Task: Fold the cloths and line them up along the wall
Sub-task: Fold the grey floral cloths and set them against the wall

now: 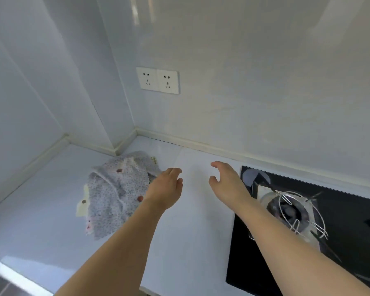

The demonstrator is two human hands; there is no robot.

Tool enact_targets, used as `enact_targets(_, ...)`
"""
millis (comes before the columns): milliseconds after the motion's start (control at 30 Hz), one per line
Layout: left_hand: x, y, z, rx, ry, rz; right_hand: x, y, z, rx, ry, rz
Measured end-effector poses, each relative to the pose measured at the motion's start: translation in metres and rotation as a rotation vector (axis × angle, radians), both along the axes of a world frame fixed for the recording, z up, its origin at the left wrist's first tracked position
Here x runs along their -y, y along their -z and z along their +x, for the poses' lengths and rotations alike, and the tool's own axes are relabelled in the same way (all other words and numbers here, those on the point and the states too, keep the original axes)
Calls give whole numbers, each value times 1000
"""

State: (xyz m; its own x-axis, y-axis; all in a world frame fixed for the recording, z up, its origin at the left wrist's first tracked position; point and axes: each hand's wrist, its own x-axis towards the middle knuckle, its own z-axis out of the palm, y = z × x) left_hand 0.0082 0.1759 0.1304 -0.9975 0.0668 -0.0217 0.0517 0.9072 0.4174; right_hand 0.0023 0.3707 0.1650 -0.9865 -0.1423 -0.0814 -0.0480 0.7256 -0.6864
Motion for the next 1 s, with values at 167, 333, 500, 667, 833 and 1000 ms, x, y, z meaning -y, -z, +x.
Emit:
enact_targets(167,98,40,-4,75,-52,56,80,25,-13,57,-73,18)
enact_targets(333,157,96,-12,2,-139,94,143,86,-19,30,-176,43)
enact_targets(500,173,150,-15,-211,-96,149,175,157,-14,-85,-256,0)
enact_targets(667,183,184,-5,-430,-12,175,192,207,-4,-263,-298,-89)
enact_targets(833,183,195,8,-519,133,84,190,239,2,-403,-290,-116)
enact_targets(1000,186,196,22,-420,187,75,189,248,11,-524,-294,-19)
